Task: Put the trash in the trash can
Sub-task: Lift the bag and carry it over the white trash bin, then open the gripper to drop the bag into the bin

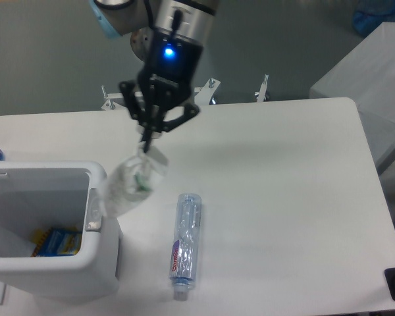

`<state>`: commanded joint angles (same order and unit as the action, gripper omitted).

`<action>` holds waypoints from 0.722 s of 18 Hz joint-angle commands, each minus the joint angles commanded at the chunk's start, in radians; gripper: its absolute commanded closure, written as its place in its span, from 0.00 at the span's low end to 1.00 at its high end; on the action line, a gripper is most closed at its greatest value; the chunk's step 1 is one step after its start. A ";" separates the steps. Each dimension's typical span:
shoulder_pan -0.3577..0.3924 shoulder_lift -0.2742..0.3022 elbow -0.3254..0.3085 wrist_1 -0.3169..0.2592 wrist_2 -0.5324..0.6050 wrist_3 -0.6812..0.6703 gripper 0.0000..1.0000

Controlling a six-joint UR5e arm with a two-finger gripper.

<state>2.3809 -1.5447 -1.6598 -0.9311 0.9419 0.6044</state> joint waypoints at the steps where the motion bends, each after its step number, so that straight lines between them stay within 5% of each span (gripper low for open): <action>1: -0.015 0.000 -0.002 0.000 0.002 -0.002 1.00; 13: -0.154 -0.084 0.009 0.035 -0.003 -0.006 1.00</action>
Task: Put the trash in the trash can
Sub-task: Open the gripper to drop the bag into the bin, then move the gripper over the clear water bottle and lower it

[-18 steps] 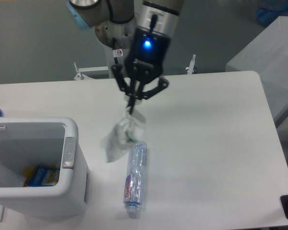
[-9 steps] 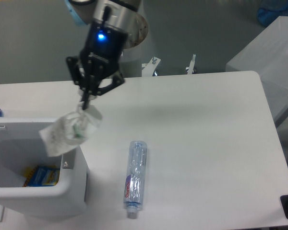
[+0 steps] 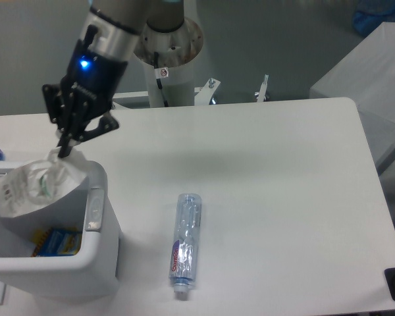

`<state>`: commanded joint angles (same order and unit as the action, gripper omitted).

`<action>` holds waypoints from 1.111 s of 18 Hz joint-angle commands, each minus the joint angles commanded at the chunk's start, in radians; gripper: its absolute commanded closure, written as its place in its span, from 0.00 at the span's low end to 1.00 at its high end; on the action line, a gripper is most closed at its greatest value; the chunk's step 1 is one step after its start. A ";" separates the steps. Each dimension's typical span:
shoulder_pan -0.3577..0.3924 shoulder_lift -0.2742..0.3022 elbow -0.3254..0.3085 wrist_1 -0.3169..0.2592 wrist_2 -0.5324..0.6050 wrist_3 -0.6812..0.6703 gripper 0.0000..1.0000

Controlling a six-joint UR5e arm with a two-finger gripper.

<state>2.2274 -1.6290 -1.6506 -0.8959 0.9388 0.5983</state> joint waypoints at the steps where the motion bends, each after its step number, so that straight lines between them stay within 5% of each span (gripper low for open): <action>1: -0.006 -0.009 0.006 0.011 -0.002 -0.006 1.00; 10: -0.023 -0.080 0.035 0.022 0.000 -0.032 0.91; 16: -0.025 -0.101 0.074 0.020 0.000 -0.034 0.49; 18: -0.025 -0.104 0.086 0.020 0.000 -0.034 0.19; 20: -0.022 -0.104 0.097 0.020 0.002 -0.055 0.13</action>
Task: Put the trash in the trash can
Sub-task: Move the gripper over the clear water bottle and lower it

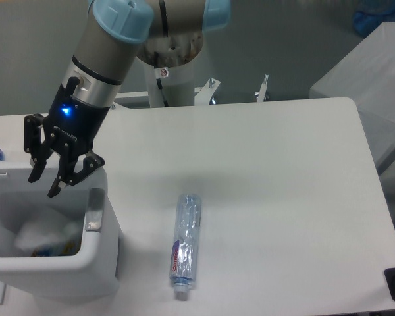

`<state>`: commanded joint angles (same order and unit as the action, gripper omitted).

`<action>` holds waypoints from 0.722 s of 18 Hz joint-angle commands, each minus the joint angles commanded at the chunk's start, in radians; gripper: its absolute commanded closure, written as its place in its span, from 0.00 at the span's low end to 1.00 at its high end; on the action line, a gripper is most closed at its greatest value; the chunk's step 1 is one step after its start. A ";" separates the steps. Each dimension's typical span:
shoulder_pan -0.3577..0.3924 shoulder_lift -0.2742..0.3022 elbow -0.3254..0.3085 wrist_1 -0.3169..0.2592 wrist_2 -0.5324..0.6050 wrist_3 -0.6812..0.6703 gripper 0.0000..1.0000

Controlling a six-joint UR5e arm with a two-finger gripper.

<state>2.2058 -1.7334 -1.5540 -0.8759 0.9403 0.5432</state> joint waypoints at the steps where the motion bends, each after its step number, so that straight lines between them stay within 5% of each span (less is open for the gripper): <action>1: 0.006 -0.002 0.017 0.000 0.000 -0.035 0.12; 10: 0.253 -0.057 0.034 -0.002 0.003 -0.230 0.00; 13: 0.284 -0.132 0.049 -0.002 0.012 -0.229 0.00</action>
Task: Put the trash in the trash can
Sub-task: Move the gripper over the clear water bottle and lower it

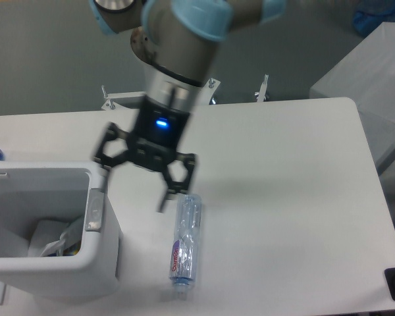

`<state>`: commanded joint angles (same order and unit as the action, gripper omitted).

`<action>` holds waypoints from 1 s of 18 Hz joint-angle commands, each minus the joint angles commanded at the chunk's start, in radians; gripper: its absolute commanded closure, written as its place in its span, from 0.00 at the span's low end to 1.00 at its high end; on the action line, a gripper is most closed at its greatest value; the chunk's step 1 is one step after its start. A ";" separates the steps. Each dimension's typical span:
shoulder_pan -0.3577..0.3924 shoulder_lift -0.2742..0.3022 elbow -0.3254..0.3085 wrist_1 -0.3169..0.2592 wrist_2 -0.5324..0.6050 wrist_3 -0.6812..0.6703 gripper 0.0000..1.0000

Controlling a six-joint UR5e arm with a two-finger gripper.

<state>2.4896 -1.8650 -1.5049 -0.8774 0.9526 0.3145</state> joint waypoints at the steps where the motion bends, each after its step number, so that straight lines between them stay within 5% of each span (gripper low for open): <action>1: 0.000 -0.031 0.009 0.002 0.003 -0.002 0.00; 6: -0.001 -0.150 0.052 0.000 0.152 -0.006 0.00; 18: -0.089 -0.373 0.153 0.002 0.235 -0.018 0.00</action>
<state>2.4007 -2.2380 -1.3515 -0.8759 1.1873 0.2961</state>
